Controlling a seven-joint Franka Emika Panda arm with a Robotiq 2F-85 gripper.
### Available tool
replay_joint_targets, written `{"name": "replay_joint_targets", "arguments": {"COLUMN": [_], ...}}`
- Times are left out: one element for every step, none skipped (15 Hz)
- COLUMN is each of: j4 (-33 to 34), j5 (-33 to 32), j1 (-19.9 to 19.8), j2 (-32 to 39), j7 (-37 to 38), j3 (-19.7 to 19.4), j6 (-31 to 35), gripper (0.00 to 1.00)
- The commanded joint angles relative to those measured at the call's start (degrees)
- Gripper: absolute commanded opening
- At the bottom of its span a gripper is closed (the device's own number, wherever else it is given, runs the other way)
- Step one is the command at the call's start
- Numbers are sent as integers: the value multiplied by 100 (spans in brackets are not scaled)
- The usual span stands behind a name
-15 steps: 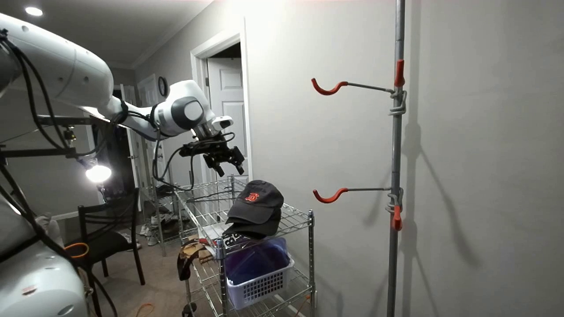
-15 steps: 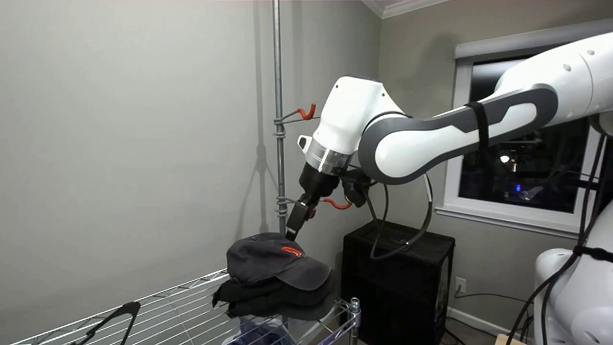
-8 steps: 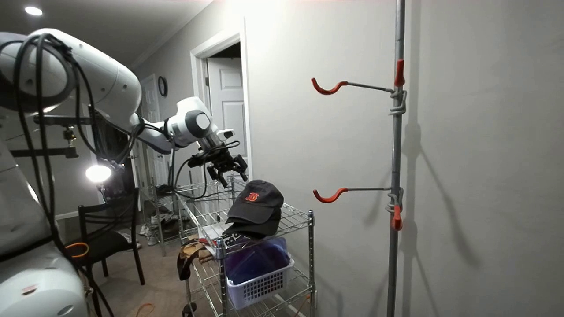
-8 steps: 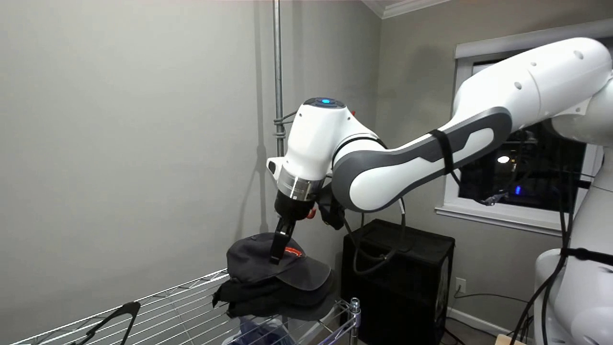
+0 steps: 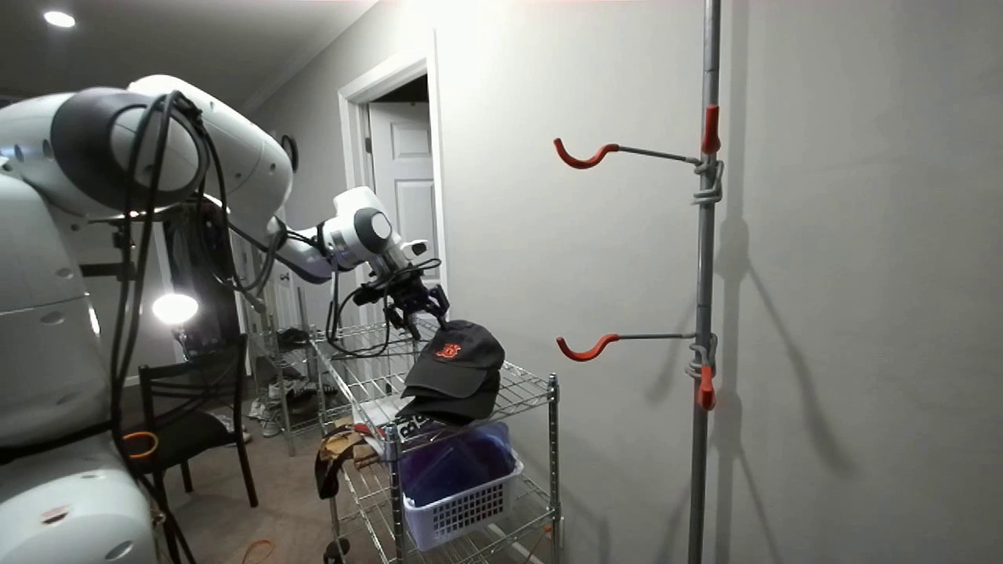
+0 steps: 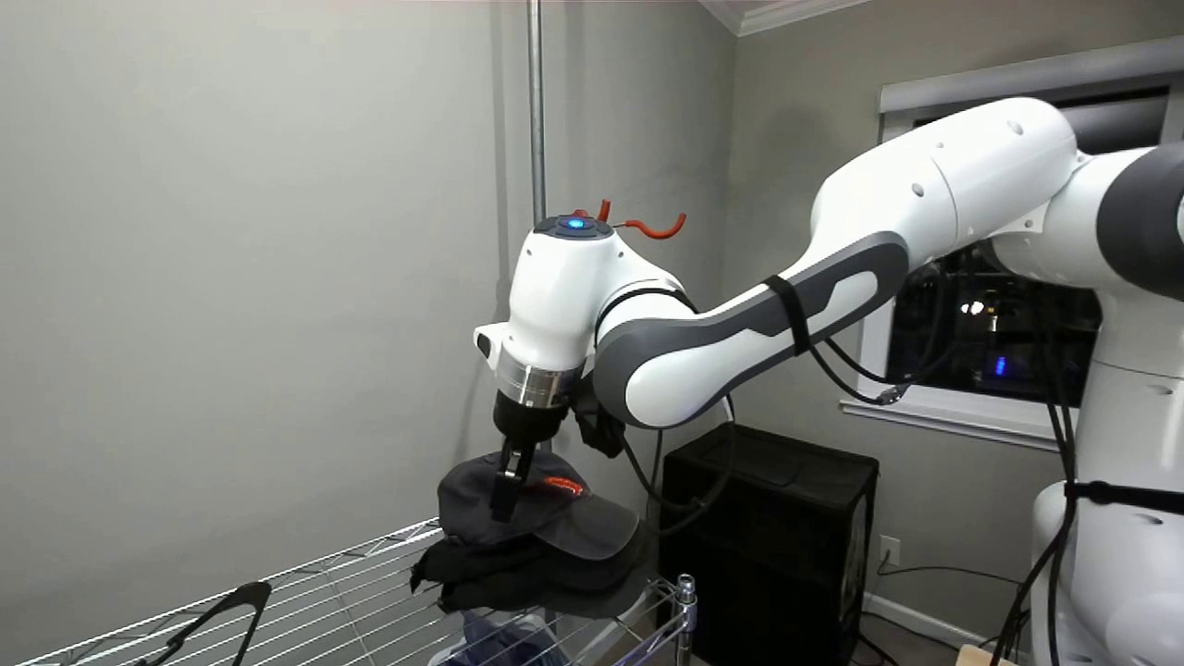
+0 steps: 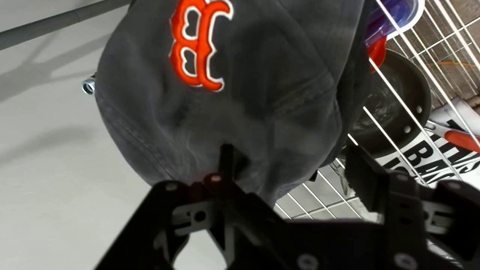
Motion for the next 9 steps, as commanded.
{"name": "replay_joint_targets", "arguments": {"j4": [80, 80, 116, 135, 133, 134, 130, 134, 133], "j5": [-181, -181, -214, -215, -210, -218, -224, -200, -176], "j1": [48, 44, 33, 31, 33, 36, 40, 45, 47], "j2": [36, 31, 92, 120, 132, 141, 129, 107, 62], "j7": [129, 138, 146, 142, 136, 145, 154, 154, 159], "j3": [-146, -175, -208, -232, -253, -274, -288, -299, -307], "j6": [-57, -60, -47, -54, -48, -43, -33, -26, -12], "gripper": [46, 41, 33, 27, 21, 14, 8, 4, 3]}}
